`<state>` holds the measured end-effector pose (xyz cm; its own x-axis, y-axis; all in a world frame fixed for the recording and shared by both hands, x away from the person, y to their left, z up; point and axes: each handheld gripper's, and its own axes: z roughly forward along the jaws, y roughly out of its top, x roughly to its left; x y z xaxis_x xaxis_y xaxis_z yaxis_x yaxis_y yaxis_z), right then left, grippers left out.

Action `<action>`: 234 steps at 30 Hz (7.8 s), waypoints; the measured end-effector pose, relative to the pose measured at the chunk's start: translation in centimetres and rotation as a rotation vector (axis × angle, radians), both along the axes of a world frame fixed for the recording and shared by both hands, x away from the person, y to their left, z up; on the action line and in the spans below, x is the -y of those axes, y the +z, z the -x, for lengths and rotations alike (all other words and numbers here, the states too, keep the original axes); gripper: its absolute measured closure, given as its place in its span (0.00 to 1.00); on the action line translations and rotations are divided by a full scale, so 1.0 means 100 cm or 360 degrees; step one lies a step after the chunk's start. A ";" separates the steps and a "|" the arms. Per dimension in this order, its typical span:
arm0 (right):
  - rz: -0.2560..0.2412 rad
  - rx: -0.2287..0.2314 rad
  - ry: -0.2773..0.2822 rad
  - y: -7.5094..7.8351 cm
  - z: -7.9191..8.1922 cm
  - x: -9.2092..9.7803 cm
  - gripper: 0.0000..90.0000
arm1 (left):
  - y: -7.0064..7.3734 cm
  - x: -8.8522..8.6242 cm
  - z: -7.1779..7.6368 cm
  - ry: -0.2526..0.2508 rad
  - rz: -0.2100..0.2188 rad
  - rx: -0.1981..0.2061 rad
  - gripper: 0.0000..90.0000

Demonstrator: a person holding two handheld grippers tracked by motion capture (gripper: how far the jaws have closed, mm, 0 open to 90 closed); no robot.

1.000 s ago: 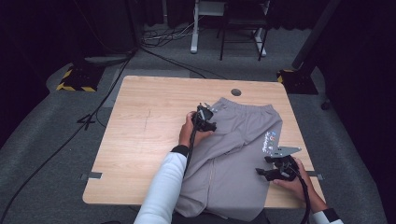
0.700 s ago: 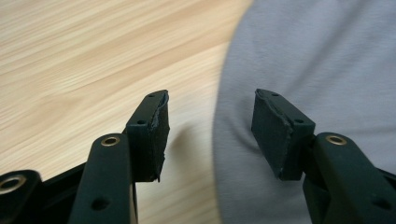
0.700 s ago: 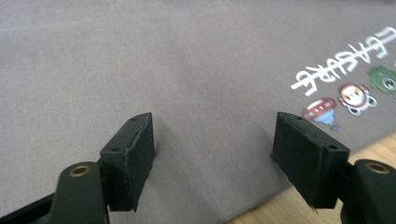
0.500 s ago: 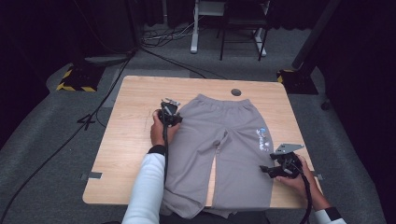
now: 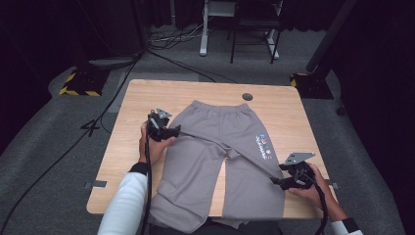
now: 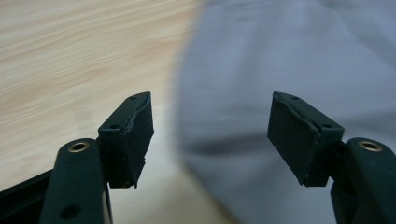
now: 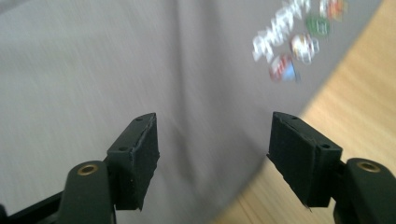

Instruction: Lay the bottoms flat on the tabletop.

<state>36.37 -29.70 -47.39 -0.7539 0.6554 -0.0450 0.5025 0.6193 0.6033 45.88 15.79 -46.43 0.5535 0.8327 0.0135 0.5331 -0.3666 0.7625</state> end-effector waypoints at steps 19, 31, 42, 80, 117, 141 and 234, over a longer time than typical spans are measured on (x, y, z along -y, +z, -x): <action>-0.0062 0.0030 0.0299 -0.014 0.016 -0.080 0.39 | -0.031 0.036 0.142 -0.0589 -0.0165 -0.0153 0.36; -0.0045 -0.0014 0.0453 -0.013 0.058 -0.061 0.40 | -0.033 0.026 0.193 -0.0628 -0.0114 -0.0186 0.33; 0.0008 -0.0049 0.0270 0.002 0.037 -0.035 0.51 | -0.023 0.014 0.151 -0.0449 -0.0018 -0.0161 0.26; -0.0159 0.0229 0.0022 0.018 -0.009 -0.041 0.43 | -0.018 -0.001 0.094 -0.0357 -0.0003 -0.0153 0.23; 0.0215 0.0325 -0.0669 -0.011 -0.205 -0.076 0.42 | -0.029 0.048 -0.071 0.0014 -0.0114 -0.0272 0.22; -0.0018 0.0144 0.0035 -0.014 -0.013 -0.041 0.35 | -0.036 0.007 0.113 -0.0588 -0.0107 -0.0180 0.20; -0.0239 0.0192 -0.0531 -0.029 0.006 0.086 0.24 | -0.039 -0.115 0.137 -0.0008 -0.0051 -0.0162 0.18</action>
<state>35.75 -38.27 -50.25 -0.4933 0.8698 -0.0051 0.5814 0.3341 0.7418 32.20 27.34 -50.38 0.5576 0.8300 -0.0166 0.6054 -0.3929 0.6922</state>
